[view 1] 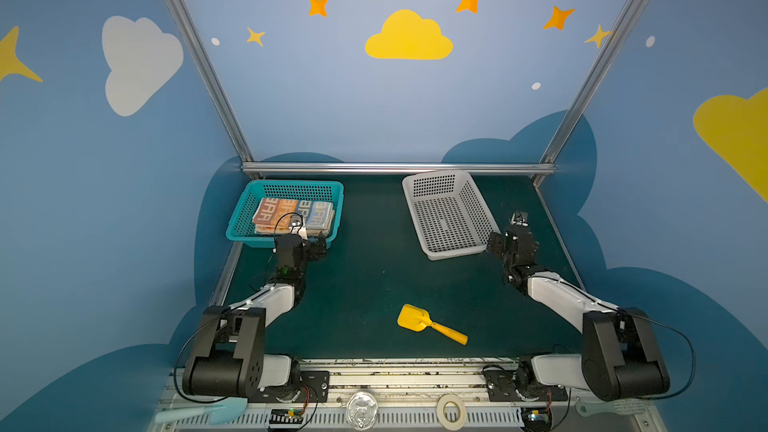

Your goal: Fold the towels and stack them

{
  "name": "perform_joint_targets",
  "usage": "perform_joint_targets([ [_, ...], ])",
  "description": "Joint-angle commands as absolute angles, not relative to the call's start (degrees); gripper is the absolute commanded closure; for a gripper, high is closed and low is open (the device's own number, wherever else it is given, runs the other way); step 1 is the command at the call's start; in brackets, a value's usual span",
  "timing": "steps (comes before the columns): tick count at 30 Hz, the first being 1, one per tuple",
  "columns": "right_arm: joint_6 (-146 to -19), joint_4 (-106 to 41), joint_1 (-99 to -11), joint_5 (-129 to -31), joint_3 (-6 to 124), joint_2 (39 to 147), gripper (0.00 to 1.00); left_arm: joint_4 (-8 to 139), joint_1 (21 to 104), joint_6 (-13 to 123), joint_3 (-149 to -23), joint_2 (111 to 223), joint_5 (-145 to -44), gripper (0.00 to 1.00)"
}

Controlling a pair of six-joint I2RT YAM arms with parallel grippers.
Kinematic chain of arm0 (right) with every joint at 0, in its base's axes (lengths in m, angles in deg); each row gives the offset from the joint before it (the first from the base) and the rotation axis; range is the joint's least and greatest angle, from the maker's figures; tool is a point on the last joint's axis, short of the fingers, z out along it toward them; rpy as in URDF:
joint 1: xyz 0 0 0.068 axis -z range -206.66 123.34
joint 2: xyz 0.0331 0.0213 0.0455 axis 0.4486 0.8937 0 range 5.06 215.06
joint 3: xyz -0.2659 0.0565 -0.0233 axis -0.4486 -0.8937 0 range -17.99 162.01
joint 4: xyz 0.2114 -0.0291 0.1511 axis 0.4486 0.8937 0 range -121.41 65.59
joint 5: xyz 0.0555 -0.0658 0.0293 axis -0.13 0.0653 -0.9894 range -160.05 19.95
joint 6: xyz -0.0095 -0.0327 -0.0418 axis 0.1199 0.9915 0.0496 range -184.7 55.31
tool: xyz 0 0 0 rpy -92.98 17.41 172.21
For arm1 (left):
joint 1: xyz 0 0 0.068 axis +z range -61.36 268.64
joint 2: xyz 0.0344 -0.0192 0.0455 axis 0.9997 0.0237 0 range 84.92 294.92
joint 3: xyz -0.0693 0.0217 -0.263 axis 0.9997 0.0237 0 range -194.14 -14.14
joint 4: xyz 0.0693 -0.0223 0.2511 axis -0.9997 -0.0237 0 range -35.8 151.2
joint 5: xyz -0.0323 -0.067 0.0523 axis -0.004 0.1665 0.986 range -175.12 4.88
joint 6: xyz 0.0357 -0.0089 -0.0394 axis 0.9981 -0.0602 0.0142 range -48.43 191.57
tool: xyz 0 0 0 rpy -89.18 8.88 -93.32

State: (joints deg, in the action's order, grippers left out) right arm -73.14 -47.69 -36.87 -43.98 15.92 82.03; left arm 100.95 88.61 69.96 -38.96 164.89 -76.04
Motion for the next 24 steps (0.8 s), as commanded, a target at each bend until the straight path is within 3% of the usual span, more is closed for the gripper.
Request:
perform_joint_targets([
  [1, -69.93, -52.38, -36.34, -46.64, 13.88, 84.75, 0.07, 112.20, 92.52, 66.49, -34.08, 171.66, -83.46, 0.00],
  [3, -66.26, -58.53, -36.24, -47.73, 11.32, 86.11, 0.07, 119.37, 92.67, 67.60, -32.61, 175.07, -85.18, 0.00],
  [7, -70.26, -58.76, -33.75, -51.08, 9.76, 84.45, 0.07, 105.11, 92.51, 69.18, -36.83, 171.18, -85.79, 0.00],
  [9, -71.65, -62.77, -30.48, -56.59, 7.63, 85.97, 0.05, 110.52, 92.58, 67.76, -35.72, 173.13, -85.99, 0.00],
  [12, -69.29, -74.85, -30.06, -56.93, 4.71, 89.69, 0.04, 107.95, 92.61, 68.62, -36.25, 172.34, -86.39, 0.00],
  [16, -73.30, -56.00, -30.02, -56.63, 12.01, 87.71, 0.04, 107.44, 92.27, 68.96, -36.45, 172.13, -85.71, 0.00],
  [18, -70.42, -61.82, -30.23, -57.22, 9.39, 87.83, 0.04, 106.84, 91.00, 69.64, -36.87, 172.30, -83.76, 0.00],
  [24, -72.61, -57.87, -30.18, -56.79, 11.19, 87.77, 0.04, 106.79, 86.67, 71.60, -37.08, 172.30, -74.71, 0.00],
])
